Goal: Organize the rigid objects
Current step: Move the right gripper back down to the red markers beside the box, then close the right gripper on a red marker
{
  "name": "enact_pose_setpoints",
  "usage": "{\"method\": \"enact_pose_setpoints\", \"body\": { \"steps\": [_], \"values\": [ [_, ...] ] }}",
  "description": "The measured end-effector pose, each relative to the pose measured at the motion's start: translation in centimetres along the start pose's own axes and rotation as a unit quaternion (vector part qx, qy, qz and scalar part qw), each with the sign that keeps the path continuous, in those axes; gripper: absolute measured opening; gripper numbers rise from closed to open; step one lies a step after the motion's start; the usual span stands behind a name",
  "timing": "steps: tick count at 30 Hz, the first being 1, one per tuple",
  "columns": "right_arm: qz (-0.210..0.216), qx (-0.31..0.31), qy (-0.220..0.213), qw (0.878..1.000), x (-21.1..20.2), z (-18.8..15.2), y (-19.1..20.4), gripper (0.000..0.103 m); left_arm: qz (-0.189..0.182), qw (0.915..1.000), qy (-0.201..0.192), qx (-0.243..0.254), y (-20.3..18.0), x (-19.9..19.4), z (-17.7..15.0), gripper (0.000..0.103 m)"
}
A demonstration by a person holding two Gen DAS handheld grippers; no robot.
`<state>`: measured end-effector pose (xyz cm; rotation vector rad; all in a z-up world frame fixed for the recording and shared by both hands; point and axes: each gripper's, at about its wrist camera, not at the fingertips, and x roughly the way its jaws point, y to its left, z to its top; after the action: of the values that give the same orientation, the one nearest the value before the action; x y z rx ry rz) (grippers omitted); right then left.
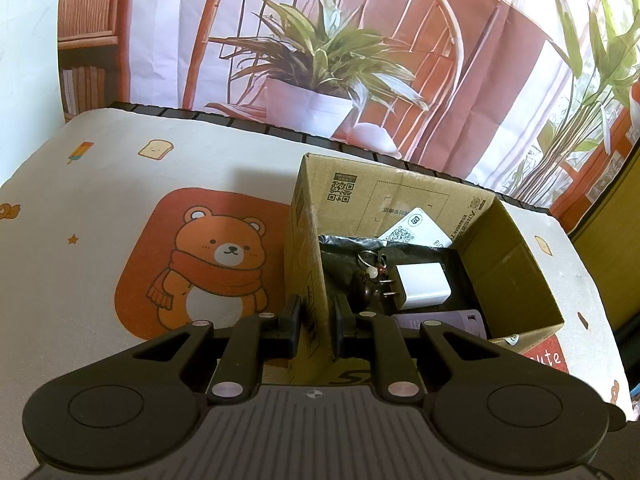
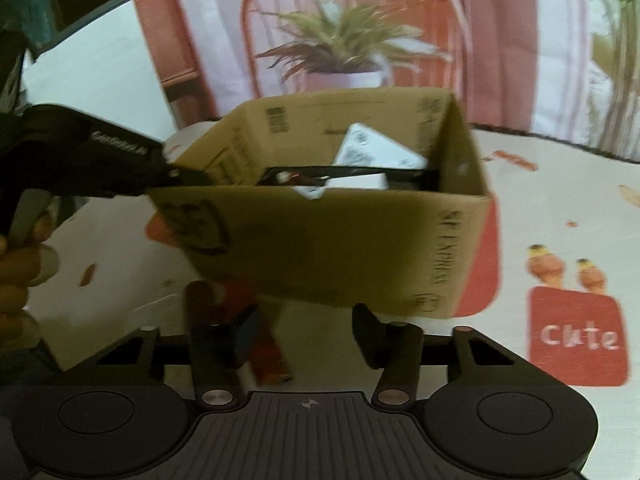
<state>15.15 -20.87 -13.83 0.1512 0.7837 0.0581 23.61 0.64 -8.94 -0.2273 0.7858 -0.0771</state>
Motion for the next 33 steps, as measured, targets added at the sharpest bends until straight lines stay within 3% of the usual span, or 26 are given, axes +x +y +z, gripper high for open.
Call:
{"method": "enact_pose_setpoints", "body": {
  "steps": [8, 18, 33],
  "values": [
    [0.034, -0.005, 0.021, 0.999, 1.4, 0.2, 1.0, 0.033, 0.000, 1.0000, 0.000, 0.000, 0.0, 0.0, 0.0, 0.018],
    [0.046, 0.024, 0.031, 0.998, 2.4, 0.2, 0.1, 0.030, 0.000, 1.0000, 0.000, 0.000, 0.0, 0.0, 0.0, 0.018],
    [-0.027, 0.049, 0.055, 0.997, 0.3, -0.5, -2.1, 0.026, 0.000, 1.0000, 0.000, 0.000, 0.0, 0.0, 0.0, 0.018]
  ]
}}
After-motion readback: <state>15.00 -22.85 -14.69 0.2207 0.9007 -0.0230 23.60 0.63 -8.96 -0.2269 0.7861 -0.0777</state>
